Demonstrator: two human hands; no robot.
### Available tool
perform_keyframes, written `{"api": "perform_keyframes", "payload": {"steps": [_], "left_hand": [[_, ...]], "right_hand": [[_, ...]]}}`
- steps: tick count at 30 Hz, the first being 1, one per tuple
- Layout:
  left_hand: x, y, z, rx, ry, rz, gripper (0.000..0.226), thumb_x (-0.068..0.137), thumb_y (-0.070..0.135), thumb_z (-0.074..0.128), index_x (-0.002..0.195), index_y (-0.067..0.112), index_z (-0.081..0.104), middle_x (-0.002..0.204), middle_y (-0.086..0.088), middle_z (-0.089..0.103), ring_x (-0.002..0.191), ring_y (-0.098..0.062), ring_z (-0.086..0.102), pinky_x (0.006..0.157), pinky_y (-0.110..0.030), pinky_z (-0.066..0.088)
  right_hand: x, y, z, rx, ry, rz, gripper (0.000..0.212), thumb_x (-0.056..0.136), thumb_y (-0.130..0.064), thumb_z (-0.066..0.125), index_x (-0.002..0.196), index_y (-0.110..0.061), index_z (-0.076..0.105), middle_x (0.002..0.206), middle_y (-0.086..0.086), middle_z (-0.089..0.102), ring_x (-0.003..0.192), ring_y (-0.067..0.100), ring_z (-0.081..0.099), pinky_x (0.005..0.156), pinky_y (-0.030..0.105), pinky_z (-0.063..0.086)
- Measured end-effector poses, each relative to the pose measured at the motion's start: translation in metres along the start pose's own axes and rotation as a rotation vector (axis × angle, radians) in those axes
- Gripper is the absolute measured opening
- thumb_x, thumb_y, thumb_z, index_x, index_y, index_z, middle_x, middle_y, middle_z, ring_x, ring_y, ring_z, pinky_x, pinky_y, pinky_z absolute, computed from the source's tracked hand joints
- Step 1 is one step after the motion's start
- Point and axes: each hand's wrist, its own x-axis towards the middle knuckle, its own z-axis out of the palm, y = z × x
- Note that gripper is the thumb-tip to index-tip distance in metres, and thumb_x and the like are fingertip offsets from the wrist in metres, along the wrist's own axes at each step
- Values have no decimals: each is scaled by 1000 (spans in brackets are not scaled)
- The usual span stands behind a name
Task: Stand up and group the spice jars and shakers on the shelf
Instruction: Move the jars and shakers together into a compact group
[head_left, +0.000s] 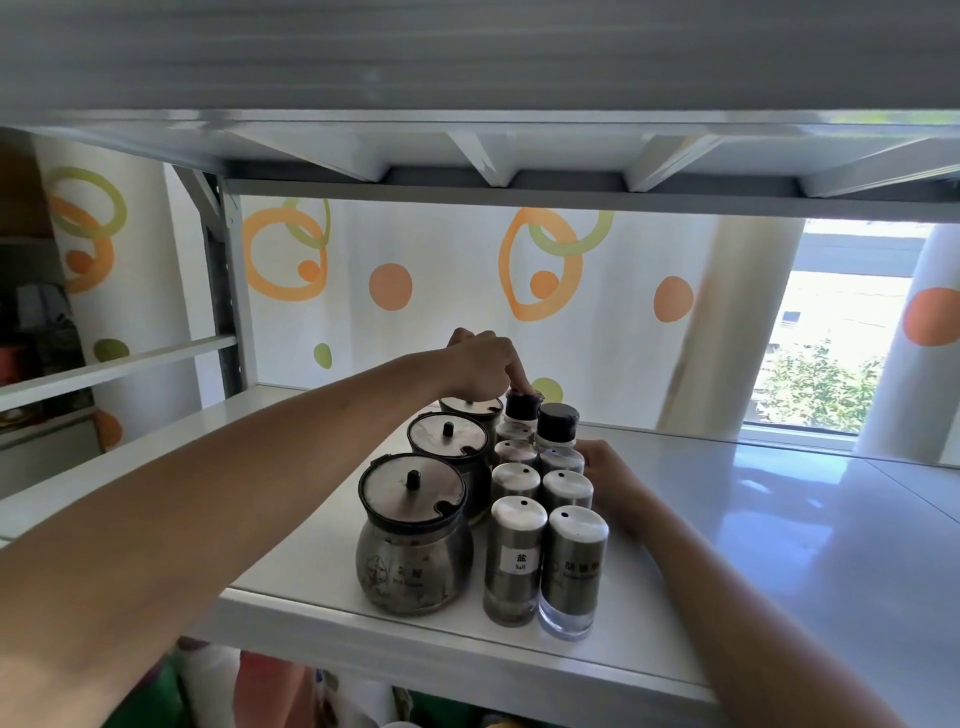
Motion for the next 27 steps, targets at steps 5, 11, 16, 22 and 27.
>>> {"api": "perform_keyframes", "payload": {"steps": [5,11,16,22,27], "left_hand": [[-6,1,-1,-17,-44,-2,72,76,-13,29,121,31,64,129,1,59,124,-21,44,99,-30,23],[-8,-3,4,-150,-70,-6,60,84,-7,33,125,28,61,140,-2,51,128,-21,44,101,-28,33],[-20,-20,12,-596,123,-57,39,99,23,42,137,13,49,147,-1,43,137,-14,38,105,-20,27],[-52,-76,42,-1250,326,-296,53,101,42,20,143,15,37,154,1,31,144,-14,23,115,-35,16],[-80,-80,80,-1659,321,-422,60,101,46,15,145,8,31,155,-5,28,145,-17,22,118,-38,20]], "right_hand": [[2,4,1,-6,6,16,36,82,4,58,54,-18,49,60,-8,48,57,1,39,50,10,33],[2,7,2,70,20,29,31,83,5,58,59,-16,57,61,-8,55,57,0,47,57,16,38],[1,4,0,336,225,125,31,98,-21,41,118,-6,60,115,8,62,109,22,56,98,35,40],[-16,-7,5,608,355,250,60,100,-43,18,144,-4,28,151,10,33,139,21,33,117,35,20],[-29,-16,19,737,371,248,62,100,-45,16,144,-3,28,153,11,30,141,20,29,119,35,17]]}}
